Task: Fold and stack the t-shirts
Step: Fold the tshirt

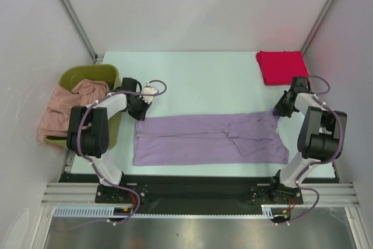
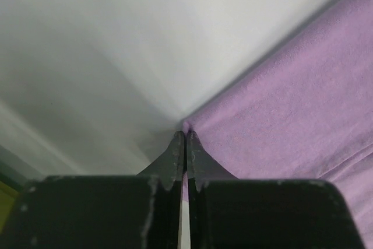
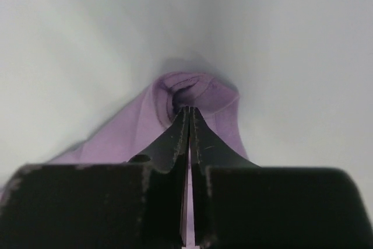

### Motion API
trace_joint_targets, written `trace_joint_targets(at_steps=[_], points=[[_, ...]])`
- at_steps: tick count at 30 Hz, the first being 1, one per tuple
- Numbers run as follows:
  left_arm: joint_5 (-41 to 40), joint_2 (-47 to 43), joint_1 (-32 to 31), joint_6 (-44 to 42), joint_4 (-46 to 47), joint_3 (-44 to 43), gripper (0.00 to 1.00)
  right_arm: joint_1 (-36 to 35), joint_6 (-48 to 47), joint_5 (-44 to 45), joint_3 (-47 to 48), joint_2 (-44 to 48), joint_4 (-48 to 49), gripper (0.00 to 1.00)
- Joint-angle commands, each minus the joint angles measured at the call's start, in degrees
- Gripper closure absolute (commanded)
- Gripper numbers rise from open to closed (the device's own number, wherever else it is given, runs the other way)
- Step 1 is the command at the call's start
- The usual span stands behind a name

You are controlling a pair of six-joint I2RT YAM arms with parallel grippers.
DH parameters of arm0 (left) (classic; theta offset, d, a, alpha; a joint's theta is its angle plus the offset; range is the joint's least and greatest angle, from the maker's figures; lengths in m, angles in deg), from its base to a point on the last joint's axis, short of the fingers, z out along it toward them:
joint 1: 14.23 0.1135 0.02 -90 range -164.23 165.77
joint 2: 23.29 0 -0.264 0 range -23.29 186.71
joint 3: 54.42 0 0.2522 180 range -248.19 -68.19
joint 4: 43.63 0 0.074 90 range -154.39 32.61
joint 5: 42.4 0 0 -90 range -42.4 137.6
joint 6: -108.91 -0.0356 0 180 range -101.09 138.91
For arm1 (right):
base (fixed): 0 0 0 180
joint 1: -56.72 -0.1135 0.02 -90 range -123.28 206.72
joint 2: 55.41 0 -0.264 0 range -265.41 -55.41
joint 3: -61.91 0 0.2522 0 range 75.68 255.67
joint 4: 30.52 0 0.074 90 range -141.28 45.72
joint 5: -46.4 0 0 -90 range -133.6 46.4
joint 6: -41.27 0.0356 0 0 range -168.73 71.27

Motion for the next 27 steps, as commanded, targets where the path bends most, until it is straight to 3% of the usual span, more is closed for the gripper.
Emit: trace_joint_targets(at_steps=[1,9,11,12,15,19,27], points=[[-0.3,1.8,0.3,-1.6,-2.1,2.9,1.00,0.3,0.5,1.6,0.1,-0.9,2.3,1.00],[-2.3,1.3,2.8,-1.4,-1.3,3.1,1.00,2.9,0.8,1.8,-0.2,0.8,2.1,1.00],[-1.3,1.0,2.8,-1.4,-1.3,3.3,1.00,2.4,-1.2,-1.4,-1.6,3.2,3.8,0.89],[-1.0,0.6,2.8,-1.2,-0.9,3.4,1.00,2.0,-1.7,-2.4,-2.8,4.2,4.7,0.71],[-0.5,0.8,2.8,-0.6,-0.8,3.4,1.00,0.0,-3.2,-1.7,-3.4,6.8,5.3,0.61],[-0.6,1.2,2.8,-0.7,-0.8,3.4,1.00,-1.7,-3.0,0.0,-4.2,8.5,6.4,0.59],[-0.5,0.8,2.8,-0.6,-0.6,3.6,1.00,-1.9,-2.3,2.2,-3.2,2.7,4.9,0.58]])
